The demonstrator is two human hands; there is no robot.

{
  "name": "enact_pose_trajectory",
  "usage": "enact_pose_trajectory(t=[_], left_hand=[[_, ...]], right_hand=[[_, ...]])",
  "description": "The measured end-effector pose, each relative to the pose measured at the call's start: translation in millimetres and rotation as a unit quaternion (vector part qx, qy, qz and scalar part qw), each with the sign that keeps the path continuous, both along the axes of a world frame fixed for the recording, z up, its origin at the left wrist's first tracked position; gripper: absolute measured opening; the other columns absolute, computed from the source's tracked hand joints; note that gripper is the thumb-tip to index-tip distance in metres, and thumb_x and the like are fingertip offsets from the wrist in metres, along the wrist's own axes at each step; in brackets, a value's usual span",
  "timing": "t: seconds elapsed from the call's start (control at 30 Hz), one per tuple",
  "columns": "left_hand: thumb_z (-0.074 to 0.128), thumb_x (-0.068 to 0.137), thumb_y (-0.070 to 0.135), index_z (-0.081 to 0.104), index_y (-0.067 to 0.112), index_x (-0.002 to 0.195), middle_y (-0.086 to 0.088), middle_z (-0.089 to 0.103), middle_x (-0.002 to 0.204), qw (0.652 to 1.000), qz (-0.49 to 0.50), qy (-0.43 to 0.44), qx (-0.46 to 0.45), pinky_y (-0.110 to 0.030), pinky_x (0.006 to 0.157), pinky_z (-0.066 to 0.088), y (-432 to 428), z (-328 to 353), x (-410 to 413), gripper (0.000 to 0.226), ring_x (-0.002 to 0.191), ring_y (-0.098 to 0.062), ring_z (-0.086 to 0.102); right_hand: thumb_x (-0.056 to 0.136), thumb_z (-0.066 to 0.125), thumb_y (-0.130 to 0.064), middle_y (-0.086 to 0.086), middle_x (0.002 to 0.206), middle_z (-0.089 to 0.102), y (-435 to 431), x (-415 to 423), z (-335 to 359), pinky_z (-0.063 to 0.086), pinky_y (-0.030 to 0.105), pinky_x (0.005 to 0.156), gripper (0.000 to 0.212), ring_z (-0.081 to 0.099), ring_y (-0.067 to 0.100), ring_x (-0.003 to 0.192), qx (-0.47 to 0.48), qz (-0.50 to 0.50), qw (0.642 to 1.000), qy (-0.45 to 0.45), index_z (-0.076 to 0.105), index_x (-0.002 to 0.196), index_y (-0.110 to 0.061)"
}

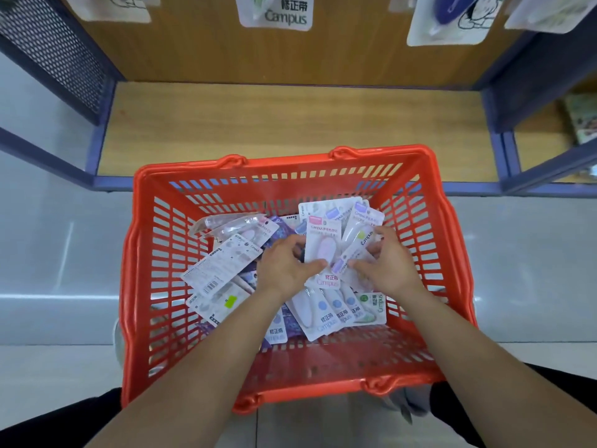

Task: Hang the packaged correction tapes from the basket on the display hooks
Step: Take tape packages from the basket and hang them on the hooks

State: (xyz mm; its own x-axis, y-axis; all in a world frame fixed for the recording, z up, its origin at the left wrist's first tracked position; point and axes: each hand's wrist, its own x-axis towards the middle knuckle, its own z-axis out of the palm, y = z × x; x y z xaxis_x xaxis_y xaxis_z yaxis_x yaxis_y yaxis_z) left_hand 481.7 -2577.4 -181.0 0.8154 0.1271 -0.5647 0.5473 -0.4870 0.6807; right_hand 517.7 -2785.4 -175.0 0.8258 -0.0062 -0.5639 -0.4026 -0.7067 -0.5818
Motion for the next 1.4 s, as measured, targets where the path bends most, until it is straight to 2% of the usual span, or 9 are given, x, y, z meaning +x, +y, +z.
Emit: enact_pose_trajectory(t=[0.23,0.47,0.6,0.73,0.83,0.93,1.1,1.23,1.4], left_hand=[[0.077,0.089,0.01,0.055,0.016,0.113,-0.004,0.076,0.103,0.978,0.148,0.019,-0.147,-0.052,0.087,0.058,26.8,11.0,-4.1,0.033,0.1,-0.032,0.072],[0.066,0.095,0.002,0.056,0.038,0.109,0.015,0.078,0.094,0.971,0.149,0.002,-0.189,-0.032,0.076,0.06,28.7,25.6,-8.8,0.04,0.098,-0.019,0.074],[0.065,0.092,0.009,0.062,0.035,0.114,0.006,0.077,0.106,0.968,0.148,-0.004,-0.201,-0.043,0.092,0.056,23.2,34.2,-8.4,0.034,0.105,-0.025,0.071],[0.063,0.099,0.017,0.061,0.017,0.126,0.001,0.07,0.117,0.964,0.136,-0.01,-0.228,-0.012,0.071,0.052,14.3,45.4,-6.9,0.027,0.093,-0.01,0.07],[0.079,0.088,0.022,0.055,0.023,0.124,0.002,0.071,0.117,0.973,0.095,-0.01,-0.212,-0.031,0.082,0.059,8.8,40.5,-8.5,0.043,0.1,-0.013,0.072],[0.081,0.086,0.022,0.054,0.02,0.122,0.004,0.071,0.115,0.98,0.118,-0.013,-0.158,-0.033,0.078,0.058,12.9,33.2,-6.9,0.045,0.098,-0.012,0.071],[0.081,0.087,0.021,0.056,0.016,0.122,0.005,0.071,0.109,0.978,0.171,-0.02,-0.12,-0.015,0.059,0.05,27.0,20.3,-8.6,0.043,0.088,-0.005,0.068],[0.081,0.087,0.021,0.058,0.015,0.123,0.006,0.073,0.107,0.976,0.181,-0.018,-0.123,-0.011,0.056,0.05,26.7,10.1,-7.1,0.043,0.086,-0.004,0.07],[0.082,0.086,0.025,0.058,0.019,0.127,0.006,0.072,0.112,0.976,0.176,-0.014,-0.128,-0.033,0.079,0.058,23.6,3.7,-6.0,0.048,0.098,-0.012,0.071]], right_hand=[[0.094,0.071,-0.013,0.012,0.091,0.071,0.4,3.6,12.7,0.054,0.046,0.074,0.007,0.067,0.03,0.08,0.106,0.057,0.991,-0.054,0.068,0.095,-0.006],[0.099,0.063,-0.006,0.007,0.103,0.078,14.2,22.8,45.6,0.061,0.027,0.08,0.013,0.075,0.015,0.092,0.252,-0.033,0.967,-0.034,0.071,0.109,-0.005],[0.098,0.063,-0.004,0.004,0.099,0.079,24.4,22.1,46.1,0.061,0.026,0.074,0.014,0.076,0.015,0.09,0.283,-0.056,0.957,-0.032,0.073,0.107,-0.009],[0.093,0.072,-0.01,0.009,0.09,0.077,35.9,13.9,45.0,0.057,0.03,0.067,0.009,0.074,0.015,0.075,0.261,-0.083,0.961,-0.031,0.07,0.092,-0.002],[0.09,0.078,-0.016,0.018,0.076,0.067,41.2,10.4,39.3,0.057,0.037,0.058,0.022,0.067,0.019,0.064,0.254,-0.112,0.96,-0.029,0.063,0.08,-0.003],[0.097,0.068,-0.022,0.002,0.094,0.069,26.6,14.6,28.2,0.06,0.046,0.079,0.005,0.069,0.025,0.089,0.158,-0.141,0.974,-0.081,0.068,0.095,-0.018],[0.102,0.054,-0.017,0.009,0.155,0.043,1.2,6.7,2.6,0.041,0.039,0.111,0.055,0.047,0.028,0.138,0.002,-0.023,0.999,-0.025,0.038,0.154,-0.01],[0.096,0.06,-0.011,0.014,0.152,0.034,8.7,2.2,-10.8,0.038,0.028,0.099,0.06,0.044,0.03,0.134,-0.014,0.009,1.0,-0.001,0.035,0.151,-0.007],[0.091,0.076,-0.016,0.007,0.153,0.038,8.8,0.1,-11.6,0.047,0.025,0.091,0.08,0.05,0.025,0.128,0.012,-0.032,0.999,-0.011,0.031,0.156,-0.013]])
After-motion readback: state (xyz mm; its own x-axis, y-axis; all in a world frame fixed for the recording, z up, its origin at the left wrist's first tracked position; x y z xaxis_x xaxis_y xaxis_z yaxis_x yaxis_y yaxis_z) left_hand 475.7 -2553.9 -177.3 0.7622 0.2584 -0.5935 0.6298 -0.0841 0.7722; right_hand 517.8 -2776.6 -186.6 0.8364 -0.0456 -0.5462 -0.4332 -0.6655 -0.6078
